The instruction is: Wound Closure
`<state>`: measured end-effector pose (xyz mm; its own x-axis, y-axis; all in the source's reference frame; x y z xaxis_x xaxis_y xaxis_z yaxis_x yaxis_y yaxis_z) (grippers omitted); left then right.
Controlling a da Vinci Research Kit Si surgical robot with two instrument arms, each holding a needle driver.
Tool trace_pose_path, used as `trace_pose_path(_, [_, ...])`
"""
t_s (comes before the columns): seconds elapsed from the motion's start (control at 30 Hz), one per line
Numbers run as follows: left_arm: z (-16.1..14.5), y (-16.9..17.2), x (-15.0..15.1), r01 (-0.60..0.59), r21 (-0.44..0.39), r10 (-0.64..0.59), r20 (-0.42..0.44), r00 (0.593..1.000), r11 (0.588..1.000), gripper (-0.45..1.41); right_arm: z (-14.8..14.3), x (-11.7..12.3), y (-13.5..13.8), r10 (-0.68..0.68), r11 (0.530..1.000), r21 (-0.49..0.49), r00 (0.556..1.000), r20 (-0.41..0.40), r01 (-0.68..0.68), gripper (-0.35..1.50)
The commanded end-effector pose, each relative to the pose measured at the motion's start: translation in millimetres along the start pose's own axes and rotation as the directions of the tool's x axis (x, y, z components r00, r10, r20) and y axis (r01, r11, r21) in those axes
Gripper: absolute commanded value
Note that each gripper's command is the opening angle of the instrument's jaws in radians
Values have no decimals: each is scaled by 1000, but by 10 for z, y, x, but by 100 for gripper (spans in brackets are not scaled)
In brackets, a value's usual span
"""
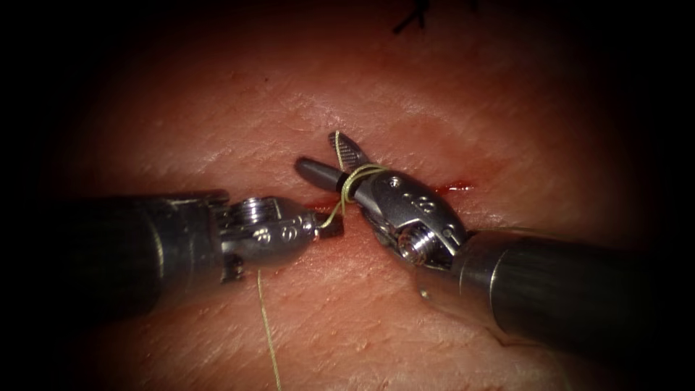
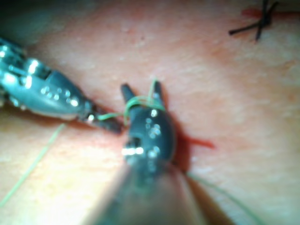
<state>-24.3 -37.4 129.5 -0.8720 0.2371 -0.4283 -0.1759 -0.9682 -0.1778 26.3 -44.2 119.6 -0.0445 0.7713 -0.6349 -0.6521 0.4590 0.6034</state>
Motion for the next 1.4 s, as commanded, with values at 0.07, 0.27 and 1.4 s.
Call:
trace_pose_path(0.07, [6, -1, 1, -2, 0, 2, -2, 1000, 1000, -45, 2, -5, 0, -8, 1000, 3, 1000, 22, 8, -35])
trace_pose_path(0.27, [4, -3, -3, -4, -1, 4, -1, 1000, 1000, -45, -21, -6, 5, -80, 991, -107, 997, -1, 79, -35])
trace_pose_path(1.4, [23, -193, -28, 134, -85, -129, 57, 990, 987, -45, -58, -30, -64, -250, 955, -182, 965, -78, 233, -35])
